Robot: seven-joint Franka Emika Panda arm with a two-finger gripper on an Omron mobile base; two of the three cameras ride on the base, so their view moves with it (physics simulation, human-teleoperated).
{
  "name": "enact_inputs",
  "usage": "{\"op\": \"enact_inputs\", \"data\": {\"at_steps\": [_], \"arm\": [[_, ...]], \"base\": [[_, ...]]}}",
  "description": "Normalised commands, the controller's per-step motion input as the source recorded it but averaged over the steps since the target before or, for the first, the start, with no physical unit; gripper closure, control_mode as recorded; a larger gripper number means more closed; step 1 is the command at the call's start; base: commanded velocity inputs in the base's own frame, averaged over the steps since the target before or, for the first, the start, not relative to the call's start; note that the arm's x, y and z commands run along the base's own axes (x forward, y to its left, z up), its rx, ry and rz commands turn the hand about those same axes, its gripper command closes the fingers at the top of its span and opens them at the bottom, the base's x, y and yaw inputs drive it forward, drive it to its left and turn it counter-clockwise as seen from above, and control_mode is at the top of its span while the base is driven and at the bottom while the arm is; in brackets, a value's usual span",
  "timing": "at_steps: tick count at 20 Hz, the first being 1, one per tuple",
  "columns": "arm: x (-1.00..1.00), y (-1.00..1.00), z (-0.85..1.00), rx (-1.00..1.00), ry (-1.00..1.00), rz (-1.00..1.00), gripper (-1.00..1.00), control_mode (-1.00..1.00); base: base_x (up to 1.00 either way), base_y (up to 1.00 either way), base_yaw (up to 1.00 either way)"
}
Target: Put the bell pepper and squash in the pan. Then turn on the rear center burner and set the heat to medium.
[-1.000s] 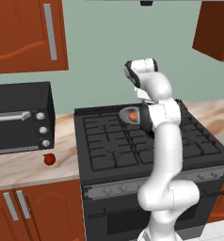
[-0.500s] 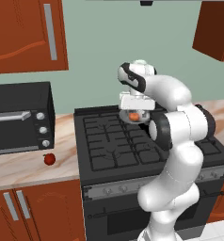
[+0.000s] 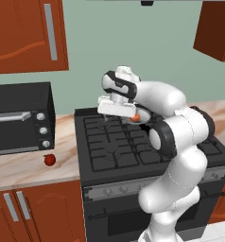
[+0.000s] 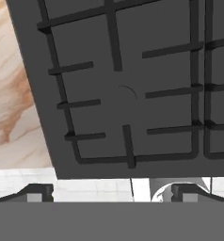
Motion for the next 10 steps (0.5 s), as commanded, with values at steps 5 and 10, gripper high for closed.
{"op": "enact_inputs", "data": {"at_steps": [5, 10], "arm": [[0.09, 0.05, -0.02, 0.00, -0.02, -0.02, -1.00, -1.00], [0.00, 0.48, -0.16, -0.02, 0.00, 0.00, -1.00, -1.00]], "base": [[0.00, 0.00, 0.00], [0.00, 0.00, 0.00]]}}
